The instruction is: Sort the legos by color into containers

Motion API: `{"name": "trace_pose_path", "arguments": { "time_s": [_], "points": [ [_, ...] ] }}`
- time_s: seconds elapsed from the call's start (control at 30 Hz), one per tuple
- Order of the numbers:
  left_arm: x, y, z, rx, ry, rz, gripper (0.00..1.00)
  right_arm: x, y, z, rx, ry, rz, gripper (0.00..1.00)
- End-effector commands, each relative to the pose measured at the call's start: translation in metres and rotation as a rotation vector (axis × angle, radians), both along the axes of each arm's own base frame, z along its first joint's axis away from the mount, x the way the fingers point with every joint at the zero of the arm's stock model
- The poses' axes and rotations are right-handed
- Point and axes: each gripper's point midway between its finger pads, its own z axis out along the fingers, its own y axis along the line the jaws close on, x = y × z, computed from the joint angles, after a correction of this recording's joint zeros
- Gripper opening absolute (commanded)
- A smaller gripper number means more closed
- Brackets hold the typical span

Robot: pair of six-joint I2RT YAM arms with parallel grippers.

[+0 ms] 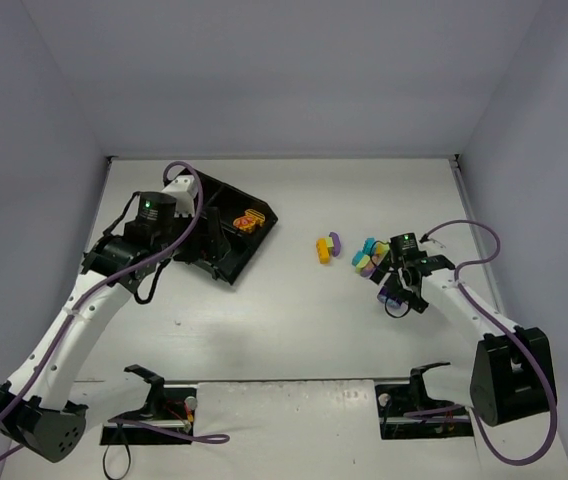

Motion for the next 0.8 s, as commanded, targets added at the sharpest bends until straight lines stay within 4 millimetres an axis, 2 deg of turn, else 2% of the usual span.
{"name": "trace_pose_path", "arguments": {
  "time_s": [0.0, 0.27, 0.37, 0.47, 0.5, 0.53, 0.57, 0.6, 0.63, 0.67, 0.73, 0.77],
  "points": [
    [-0.002, -0.003, 0.008, -0.018, -0.038, -0.021, 0.87, 0.005, -0.007, 0.001, -0.019, -0.025, -0.049, 0.93],
    [-0.004, -0.004, 0.009, -0.017, -0.041, -0.038, 0.87, 0.015, 0.003, -0.014, 0.02, 0.004, -0.004, 0.9],
    [-0.005, -0.002, 0.01, -0.011, -0.044, -0.041, 0.87, 0.016, 0.005, -0.018, 0.026, 0.003, 0.01, 0.85],
    [-0.007, -0.001, 0.01, -0.007, -0.047, -0.043, 0.87, 0.016, 0.005, -0.019, 0.021, -0.006, 0.028, 0.73],
    [-0.007, -0.002, 0.01, -0.005, -0.046, -0.048, 0.87, 0.017, 0.005, -0.017, 0.016, -0.012, 0.043, 0.63],
    [-0.007, -0.001, 0.01, -0.004, -0.047, -0.049, 0.87, 0.019, 0.006, -0.016, 0.017, -0.018, 0.056, 0.58],
    [-0.007, -0.001, 0.011, -0.004, -0.049, -0.048, 0.87, 0.023, 0.008, -0.01, 0.022, -0.041, 0.072, 0.46],
    [-0.007, -0.002, 0.011, -0.003, -0.049, -0.052, 0.87, 0.025, 0.012, -0.006, 0.02, -0.059, 0.113, 0.38],
    [-0.007, -0.002, 0.012, -0.005, -0.052, -0.052, 0.87, 0.032, 0.016, 0.002, 0.024, -0.09, 0.14, 0.32],
    [-0.007, -0.002, 0.012, -0.005, -0.05, -0.055, 0.87, 0.036, 0.02, 0.009, 0.024, -0.117, 0.169, 0.21],
    [-0.005, -0.004, 0.015, -0.011, -0.053, -0.06, 0.87, 0.048, 0.038, 0.034, 0.024, -0.208, 0.285, 0.09],
    [-0.004, -0.005, 0.015, -0.013, -0.049, -0.063, 0.87, 0.052, 0.045, 0.047, 0.023, -0.254, 0.325, 0.0]
  ]
}}
